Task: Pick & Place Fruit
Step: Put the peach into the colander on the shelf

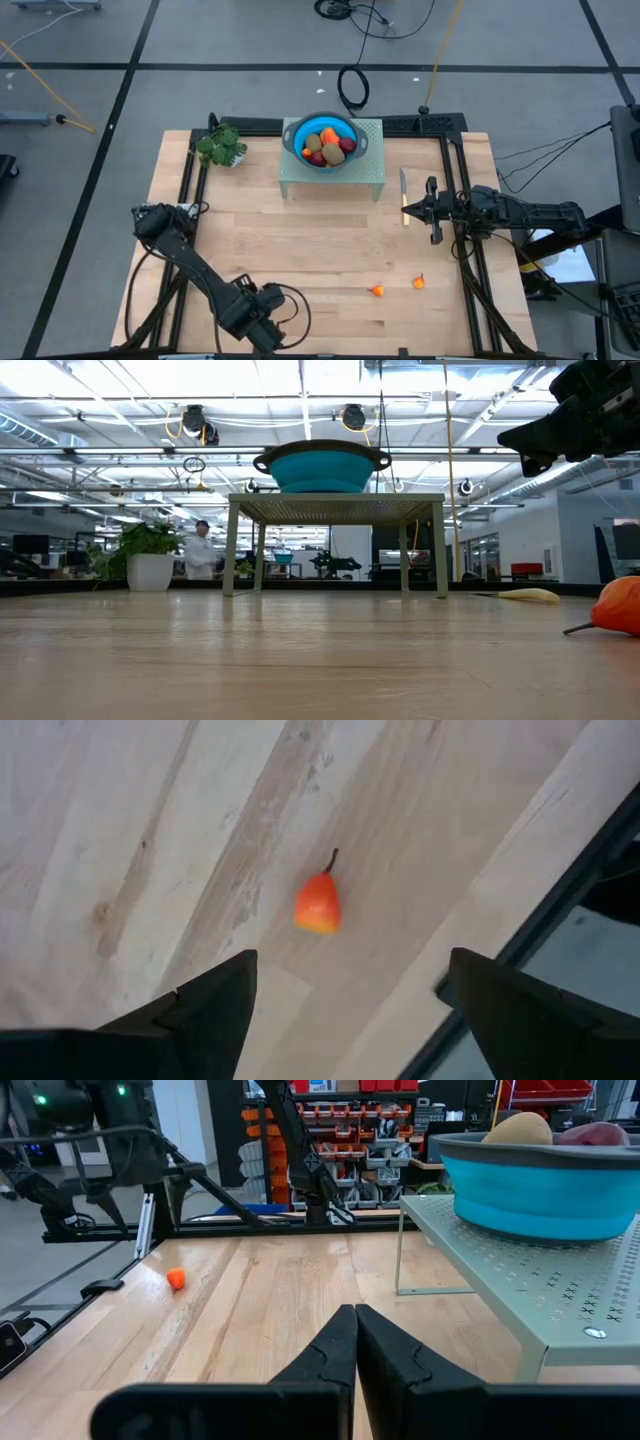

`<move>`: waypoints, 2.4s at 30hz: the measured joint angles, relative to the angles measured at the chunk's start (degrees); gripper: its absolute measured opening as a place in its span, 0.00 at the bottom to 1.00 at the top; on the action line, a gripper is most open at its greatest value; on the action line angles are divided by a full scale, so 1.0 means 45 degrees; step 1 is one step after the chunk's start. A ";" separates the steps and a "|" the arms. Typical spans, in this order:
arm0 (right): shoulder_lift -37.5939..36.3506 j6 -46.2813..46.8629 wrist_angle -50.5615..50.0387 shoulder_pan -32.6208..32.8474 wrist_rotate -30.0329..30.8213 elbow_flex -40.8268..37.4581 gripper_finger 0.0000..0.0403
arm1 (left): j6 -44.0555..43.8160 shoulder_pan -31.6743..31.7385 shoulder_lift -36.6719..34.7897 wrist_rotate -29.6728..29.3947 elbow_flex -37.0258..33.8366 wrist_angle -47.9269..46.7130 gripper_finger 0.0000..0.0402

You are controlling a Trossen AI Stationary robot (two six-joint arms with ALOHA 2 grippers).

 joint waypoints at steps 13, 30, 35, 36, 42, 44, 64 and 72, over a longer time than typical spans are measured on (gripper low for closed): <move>0.0000 0.0000 -0.0003 -0.0002 0.0000 0.0000 0.01 | 0.2138 -0.0337 0.0000 -0.0015 -0.2005 0.0986 0.82; 0.0000 0.0000 -0.0003 0.0000 0.0000 0.0000 0.01 | 0.2889 -0.0351 0.0000 -0.1671 -0.2491 0.2044 0.82; 0.0000 0.0000 0.0001 0.0002 0.0000 0.0000 0.01 | 0.3114 -0.0388 0.0000 -0.1681 -0.2491 0.2160 0.82; 0.0000 0.0000 0.0001 0.0000 0.0000 0.0000 0.01 | 0.3117 -0.0390 0.0000 -0.1681 -0.2491 0.2180 0.82; 0.0000 0.0000 -0.0004 0.0001 0.0000 0.0000 0.01 | 0.3128 -0.0385 0.0000 -0.1973 -0.2491 0.2218 0.82; 0.0000 0.0000 0.0001 0.0002 0.0000 0.0000 0.01 | 0.3162 -0.0385 0.0000 -0.2011 -0.2491 0.2334 0.82; 0.0005 0.0000 -0.0004 0.0002 0.0000 0.0000 0.01 | 0.2487 -0.0385 -0.0010 -0.1408 -0.4311 0.4587 0.82; 0.0005 0.0000 -0.0004 0.0002 0.0000 0.0000 0.01 | 0.2429 -0.0385 -0.0010 -0.1111 -0.4828 0.4784 0.82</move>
